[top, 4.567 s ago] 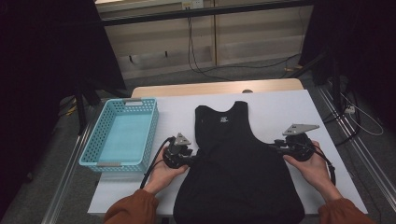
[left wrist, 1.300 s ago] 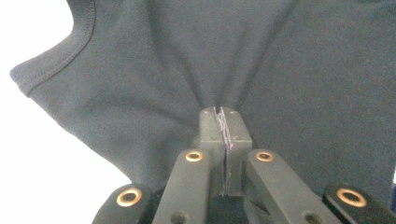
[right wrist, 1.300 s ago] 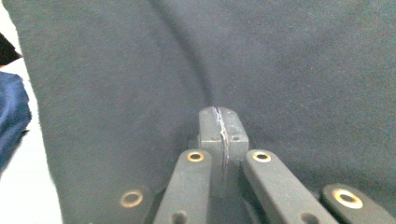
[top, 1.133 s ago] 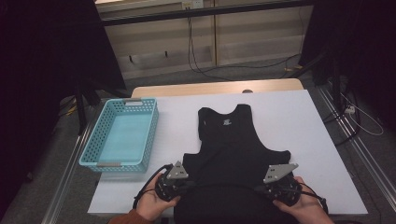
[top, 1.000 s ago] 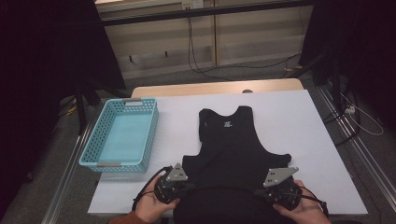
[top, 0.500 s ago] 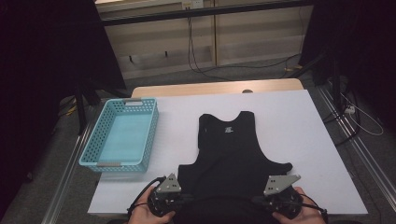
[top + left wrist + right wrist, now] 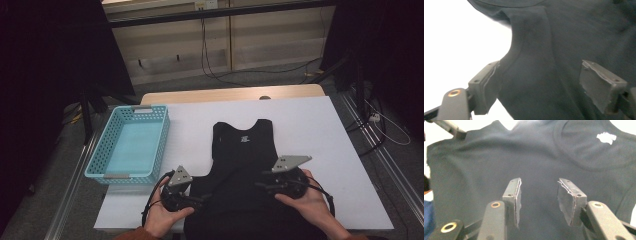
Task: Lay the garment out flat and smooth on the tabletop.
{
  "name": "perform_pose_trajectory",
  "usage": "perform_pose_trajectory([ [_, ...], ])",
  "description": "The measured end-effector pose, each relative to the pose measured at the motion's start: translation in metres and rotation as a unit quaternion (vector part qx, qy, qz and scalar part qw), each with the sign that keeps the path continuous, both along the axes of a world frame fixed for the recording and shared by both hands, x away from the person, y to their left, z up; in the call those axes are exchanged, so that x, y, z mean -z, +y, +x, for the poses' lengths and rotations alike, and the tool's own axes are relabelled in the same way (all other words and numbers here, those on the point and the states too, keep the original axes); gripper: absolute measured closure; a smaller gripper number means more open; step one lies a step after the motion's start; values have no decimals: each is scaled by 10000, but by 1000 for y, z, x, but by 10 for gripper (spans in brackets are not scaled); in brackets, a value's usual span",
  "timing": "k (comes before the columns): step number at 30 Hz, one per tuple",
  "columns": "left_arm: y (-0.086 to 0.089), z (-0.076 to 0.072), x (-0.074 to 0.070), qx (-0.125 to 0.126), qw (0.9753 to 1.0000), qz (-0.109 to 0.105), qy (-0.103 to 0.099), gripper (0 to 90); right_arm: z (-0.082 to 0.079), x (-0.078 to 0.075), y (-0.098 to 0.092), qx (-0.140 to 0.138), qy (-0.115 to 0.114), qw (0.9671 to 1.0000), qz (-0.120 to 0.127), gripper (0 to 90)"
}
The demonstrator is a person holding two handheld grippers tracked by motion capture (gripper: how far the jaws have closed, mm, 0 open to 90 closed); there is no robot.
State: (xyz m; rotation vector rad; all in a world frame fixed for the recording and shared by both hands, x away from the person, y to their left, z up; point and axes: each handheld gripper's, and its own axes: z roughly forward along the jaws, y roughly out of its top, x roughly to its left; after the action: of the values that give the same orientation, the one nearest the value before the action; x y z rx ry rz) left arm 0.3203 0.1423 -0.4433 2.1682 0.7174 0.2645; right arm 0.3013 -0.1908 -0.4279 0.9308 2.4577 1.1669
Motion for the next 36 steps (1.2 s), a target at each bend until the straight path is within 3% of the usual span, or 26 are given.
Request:
perform_pose_trajectory([
  [4,0,9,-3,-87,9998,-106,-156,107,27,1,16,34,-27,10000,-11,609],
  [6,3,9,-3,-105,9997,-178,-105,52,39,4,24,69,13,10000,15,615],
  [11,12,6,-4,-113,9988,-382,-276,46,70,8,41,193,-21,9998,-20,623],
  [18,12,7,-2,-158,9991,-352,-202,47,103,20,72,150,-130,9984,-527,631],
  [22,11,4,-3,-89,9990,-348,-264,52,120,20,84,177,-123,9988,-443,633],
  [27,11,2,-4,-68,9988,-335,-340,55,136,26,95,173,3,9991,-380,641],
  [32,10,2,-4,-27,9990,-280,-337,63,141,30,105,132,102,9990,-412,675],
  [36,9,2,-3,-22,9992,-227,-331,63,142,32,103,248,140,9992,-280,741],
])
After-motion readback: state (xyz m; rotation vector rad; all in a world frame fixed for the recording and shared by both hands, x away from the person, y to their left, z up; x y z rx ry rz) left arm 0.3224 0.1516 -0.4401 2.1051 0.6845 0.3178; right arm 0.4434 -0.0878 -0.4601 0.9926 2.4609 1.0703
